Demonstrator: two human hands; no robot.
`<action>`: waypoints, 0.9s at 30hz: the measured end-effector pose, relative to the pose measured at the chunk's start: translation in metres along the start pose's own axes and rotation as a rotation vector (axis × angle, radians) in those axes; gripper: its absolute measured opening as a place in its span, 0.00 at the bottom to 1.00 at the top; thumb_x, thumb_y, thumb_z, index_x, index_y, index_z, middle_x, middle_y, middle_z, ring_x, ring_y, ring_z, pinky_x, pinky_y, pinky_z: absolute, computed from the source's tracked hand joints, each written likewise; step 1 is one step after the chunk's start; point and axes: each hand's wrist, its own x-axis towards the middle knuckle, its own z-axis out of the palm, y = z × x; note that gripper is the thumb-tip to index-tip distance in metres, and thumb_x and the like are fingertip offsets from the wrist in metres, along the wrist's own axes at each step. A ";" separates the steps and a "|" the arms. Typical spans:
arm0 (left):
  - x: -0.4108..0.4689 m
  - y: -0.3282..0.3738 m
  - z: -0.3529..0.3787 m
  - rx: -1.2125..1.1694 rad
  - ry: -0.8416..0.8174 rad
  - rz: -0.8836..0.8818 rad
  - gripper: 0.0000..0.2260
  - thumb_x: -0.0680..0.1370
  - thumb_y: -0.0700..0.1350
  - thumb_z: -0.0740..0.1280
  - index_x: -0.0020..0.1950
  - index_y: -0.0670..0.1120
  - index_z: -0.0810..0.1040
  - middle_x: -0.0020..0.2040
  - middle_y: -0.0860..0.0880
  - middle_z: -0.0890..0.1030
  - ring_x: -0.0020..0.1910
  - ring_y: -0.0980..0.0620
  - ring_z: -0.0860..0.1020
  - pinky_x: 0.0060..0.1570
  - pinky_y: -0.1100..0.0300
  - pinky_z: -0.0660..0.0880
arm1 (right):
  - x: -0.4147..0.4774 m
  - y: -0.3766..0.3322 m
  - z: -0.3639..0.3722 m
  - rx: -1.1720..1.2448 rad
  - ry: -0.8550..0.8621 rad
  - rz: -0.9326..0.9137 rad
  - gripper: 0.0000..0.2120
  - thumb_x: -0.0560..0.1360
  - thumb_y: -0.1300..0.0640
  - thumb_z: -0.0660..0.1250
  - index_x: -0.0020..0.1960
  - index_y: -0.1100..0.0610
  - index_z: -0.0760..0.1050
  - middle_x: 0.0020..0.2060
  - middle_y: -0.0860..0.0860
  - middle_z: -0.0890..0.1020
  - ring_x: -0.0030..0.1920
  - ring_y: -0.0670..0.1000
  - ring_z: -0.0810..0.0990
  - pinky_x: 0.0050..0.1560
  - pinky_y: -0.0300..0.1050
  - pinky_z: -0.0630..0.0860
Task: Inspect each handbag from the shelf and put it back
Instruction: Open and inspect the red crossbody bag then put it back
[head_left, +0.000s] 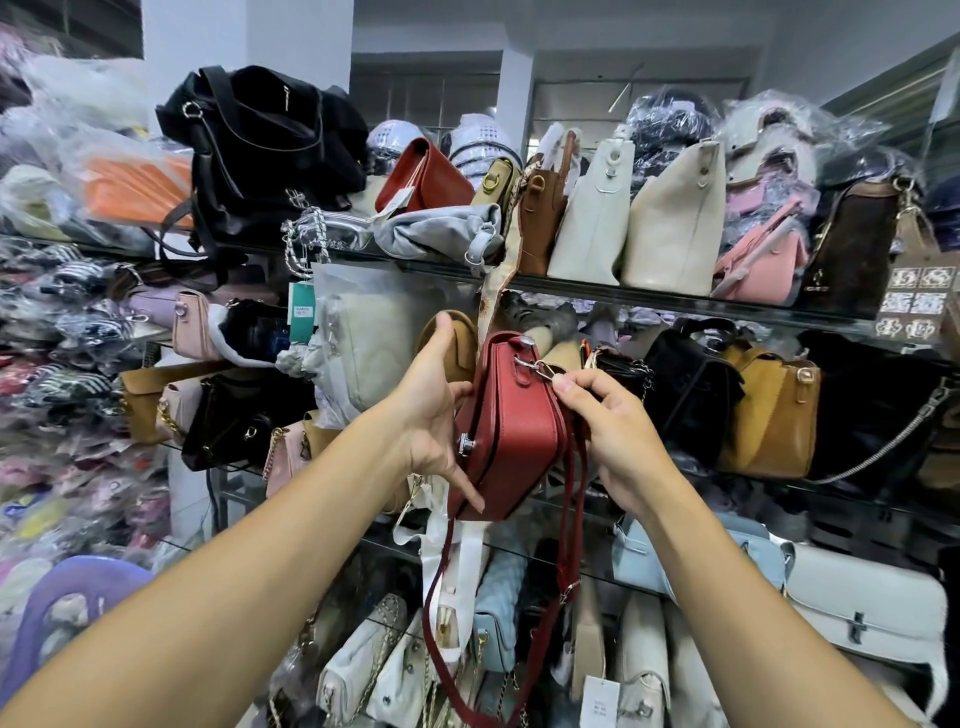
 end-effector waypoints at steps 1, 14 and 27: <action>-0.001 -0.001 0.001 0.028 -0.012 0.014 0.46 0.66 0.83 0.53 0.65 0.47 0.73 0.62 0.37 0.77 0.67 0.26 0.71 0.57 0.14 0.57 | -0.001 -0.001 0.001 -0.008 -0.016 -0.004 0.09 0.81 0.57 0.68 0.42 0.53 0.78 0.34 0.46 0.81 0.30 0.43 0.77 0.31 0.35 0.74; 0.003 -0.014 0.001 0.109 -0.126 0.198 0.20 0.67 0.63 0.72 0.51 0.50 0.82 0.47 0.45 0.83 0.44 0.43 0.81 0.54 0.43 0.75 | -0.012 -0.008 0.026 -0.134 -0.173 -0.197 0.05 0.76 0.59 0.76 0.51 0.55 0.82 0.52 0.53 0.87 0.51 0.44 0.83 0.55 0.39 0.78; 0.004 -0.017 -0.015 -0.290 -0.392 0.393 0.18 0.67 0.52 0.69 0.50 0.42 0.87 0.54 0.42 0.85 0.52 0.41 0.84 0.64 0.40 0.73 | 0.024 0.018 -0.002 -0.286 0.215 -0.148 0.07 0.76 0.45 0.73 0.52 0.45 0.84 0.54 0.43 0.85 0.59 0.47 0.81 0.62 0.44 0.78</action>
